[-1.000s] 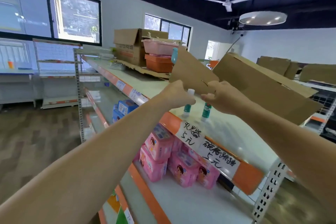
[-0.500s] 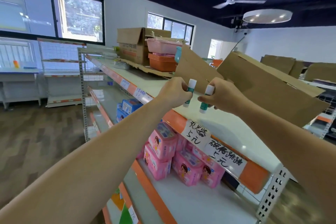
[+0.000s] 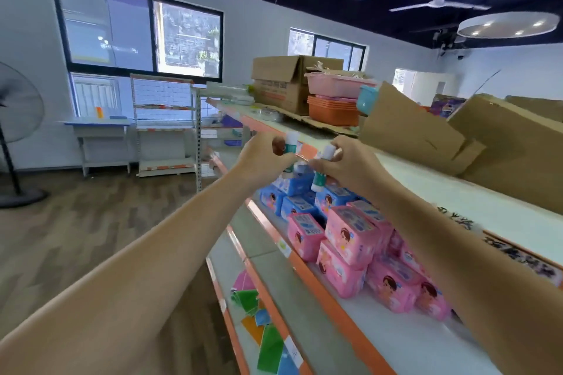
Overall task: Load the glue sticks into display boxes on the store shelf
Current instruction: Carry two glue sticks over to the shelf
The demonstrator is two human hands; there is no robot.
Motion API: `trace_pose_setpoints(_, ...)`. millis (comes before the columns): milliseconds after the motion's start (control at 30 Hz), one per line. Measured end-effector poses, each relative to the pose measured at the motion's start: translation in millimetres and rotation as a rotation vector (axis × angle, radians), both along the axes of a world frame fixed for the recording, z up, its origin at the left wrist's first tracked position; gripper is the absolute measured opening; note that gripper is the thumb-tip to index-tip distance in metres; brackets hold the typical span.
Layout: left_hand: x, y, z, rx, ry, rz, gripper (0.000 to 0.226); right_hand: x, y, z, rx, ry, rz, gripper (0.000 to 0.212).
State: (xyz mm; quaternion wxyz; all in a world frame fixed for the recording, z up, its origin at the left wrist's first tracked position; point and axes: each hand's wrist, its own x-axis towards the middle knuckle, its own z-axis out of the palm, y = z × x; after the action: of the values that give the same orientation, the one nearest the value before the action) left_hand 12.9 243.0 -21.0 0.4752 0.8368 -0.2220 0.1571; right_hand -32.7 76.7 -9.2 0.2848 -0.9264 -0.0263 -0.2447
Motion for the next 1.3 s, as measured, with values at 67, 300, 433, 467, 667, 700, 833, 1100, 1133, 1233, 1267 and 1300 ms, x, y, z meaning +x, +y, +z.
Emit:
trace_pose_setpoints(67,4,41,-4,0.000,0.024,0.026,0.024,11,37,-4,0.005,0.020,0.015,0.033)
trace_pose_setpoints(300,29,146,-15,0.003,0.038,0.125,0.021,63,143,-19,0.016,0.029,0.164,0.034)
trace_pose_setpoints(433,65,192,-23,-0.018,0.059,0.185,0.021,112,187,-32,0.032,0.000,0.214,0.032)
trace_pose_setpoints(467,76,202,-25,-0.011,0.059,0.206,0.021,128,196,-36,0.042,0.000,0.231,0.031)
trace_pose_setpoints(667,168,250,-36,0.039,0.052,0.319,0.021,232,245,-50,0.061,-0.012,0.336,0.027)
trace_pose_setpoints(700,187,256,-37,0.044,0.059,0.335,0.022,252,250,-51,0.071,-0.017,0.346,0.028)
trace_pose_setpoints(833,269,277,-31,0.002,0.089,0.375,0.023,337,269,-45,0.088,-0.017,0.377,0.030)
trace_pose_setpoints(1100,410,323,-27,-0.042,0.085,0.399,0.020,486,317,-40,0.000,-0.040,0.413,0.030)
trace_pose_setpoints(1133,431,333,-28,-0.044,0.085,0.405,0.020,507,326,-42,-0.010,-0.044,0.414,0.029)
trace_pose_setpoints(1233,492,362,-35,-0.045,0.082,0.403,0.021,566,356,-46,-0.036,-0.046,0.393,0.029)
trace_pose_setpoints(1267,513,373,-37,-0.039,0.071,0.396,0.022,586,367,-47,-0.037,-0.043,0.388,0.029)
trace_pose_setpoints(1300,534,384,-38,-0.024,0.059,0.392,0.023,607,379,-49,-0.042,-0.043,0.384,0.028)
